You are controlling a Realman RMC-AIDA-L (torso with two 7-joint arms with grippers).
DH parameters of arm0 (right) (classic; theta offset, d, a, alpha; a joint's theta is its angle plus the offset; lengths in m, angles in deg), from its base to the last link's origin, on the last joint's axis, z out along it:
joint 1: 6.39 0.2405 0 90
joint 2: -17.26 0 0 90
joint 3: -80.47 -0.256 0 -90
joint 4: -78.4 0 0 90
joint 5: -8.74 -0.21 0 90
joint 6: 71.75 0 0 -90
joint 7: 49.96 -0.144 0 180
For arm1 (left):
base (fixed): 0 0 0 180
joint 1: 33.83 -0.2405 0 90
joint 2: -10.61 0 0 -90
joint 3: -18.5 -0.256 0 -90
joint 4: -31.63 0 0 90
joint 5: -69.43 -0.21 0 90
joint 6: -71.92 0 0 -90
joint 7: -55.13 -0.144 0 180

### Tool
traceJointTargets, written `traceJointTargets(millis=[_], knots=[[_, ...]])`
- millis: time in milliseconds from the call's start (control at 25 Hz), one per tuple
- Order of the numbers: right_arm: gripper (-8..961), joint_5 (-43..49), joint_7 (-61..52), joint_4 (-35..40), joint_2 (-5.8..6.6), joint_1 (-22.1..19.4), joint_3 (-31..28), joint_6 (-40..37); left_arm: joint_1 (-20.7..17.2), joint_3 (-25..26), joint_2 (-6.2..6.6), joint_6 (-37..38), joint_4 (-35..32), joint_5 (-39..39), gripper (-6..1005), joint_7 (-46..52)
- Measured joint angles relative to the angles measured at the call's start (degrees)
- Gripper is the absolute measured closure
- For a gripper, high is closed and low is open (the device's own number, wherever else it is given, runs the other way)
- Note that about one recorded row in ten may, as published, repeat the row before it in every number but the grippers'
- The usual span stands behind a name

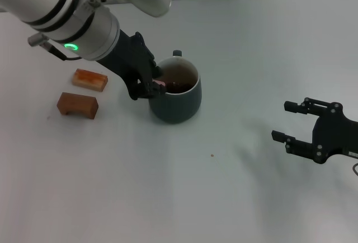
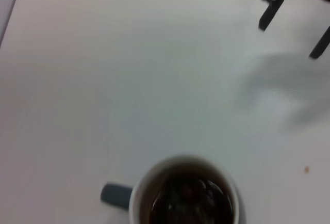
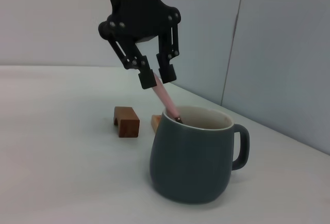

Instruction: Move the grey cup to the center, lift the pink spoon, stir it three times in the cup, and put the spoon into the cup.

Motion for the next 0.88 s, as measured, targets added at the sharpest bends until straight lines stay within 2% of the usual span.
traceJointTargets(millis=[80,160,200,240,280,320,440,480,520,560,680,720,760,840,880], knots=[[272,0.0,0.12,-0.21,0.0,-0.03,0.09,0.0,-0.99,0.09,0.1,-0.66,-0.53,1.36,703,0.02],[273,0.0,0.17,-0.49,0.04,-0.12,0.05,-0.01,-5.84,0.44,0.37,-4.9,-3.73,7.15,666,-0.89],[273,0.0,0.18,-0.55,0.06,-0.15,0.0,-0.01,-5.84,0.44,0.37,-4.9,-3.73,7.15,647,-0.89],[273,0.0,0.19,-0.57,0.08,-0.18,-0.03,-0.03,-8.44,0.76,0.43,-6.89,-5.33,9.7,628,-1.7],[273,0.0,0.2,-0.58,0.08,-0.23,-0.02,-0.07,-8.44,0.76,0.43,-6.89,-5.33,9.7,610,-1.7],[273,0.0,0.21,-0.59,0.09,-0.29,0.06,-0.11,-11.51,1.44,0.48,-9.44,-7.17,13.09,591,-2.84],[273,0.0,0.26,-0.61,0.16,-0.3,0.21,-0.14,-16.14,4.19,0.49,-13.27,-9.28,21.15,535,-6.31],[273,0.0,0.26,-0.61,0.16,-0.3,0.21,-0.14,-18.14,5.95,0.49,-14.65,-9.47,25.94,516,-8.51],[273,0.0,0.3,-0.62,0.17,-0.31,0.36,-0.12,-21.1,9.11,0.48,-16.25,-8.56,35.11,459,-12.5],[273,0.0,0.3,-0.62,0.17,-0.31,0.36,-0.12,-21.1,9.11,0.48,-16.25,-8.56,35.11,401,-12.5],[273,0.02,0.33,-0.62,0.17,-0.32,0.53,-0.17,-24.22,14.05,0.59,-16.21,-3.74,48.43,229,-19.53],[273,0.13,0.41,-0.62,0.18,-0.33,0.57,-0.52,-25.38,16.63,0.71,-14.61,0.62,54.72,223,-23.92],[272,0.13,0.41,-0.62,0.18,-0.33,0.57,-0.52,-25.38,16.63,0.71,-14.61,0.62,54.72,216,-23.92],[272,0.29,1.3,-0.59,0.18,-0.61,0.61,-0.92,-26.97,21.08,0.75,-10.68,8.9,61.66,204,-32.82],[272,0.29,1.3,-0.59,0.18,-0.61,0.61,-0.92,-26.97,21.08,0.75,-10.68,8.9,61.66,197,-32.82]])
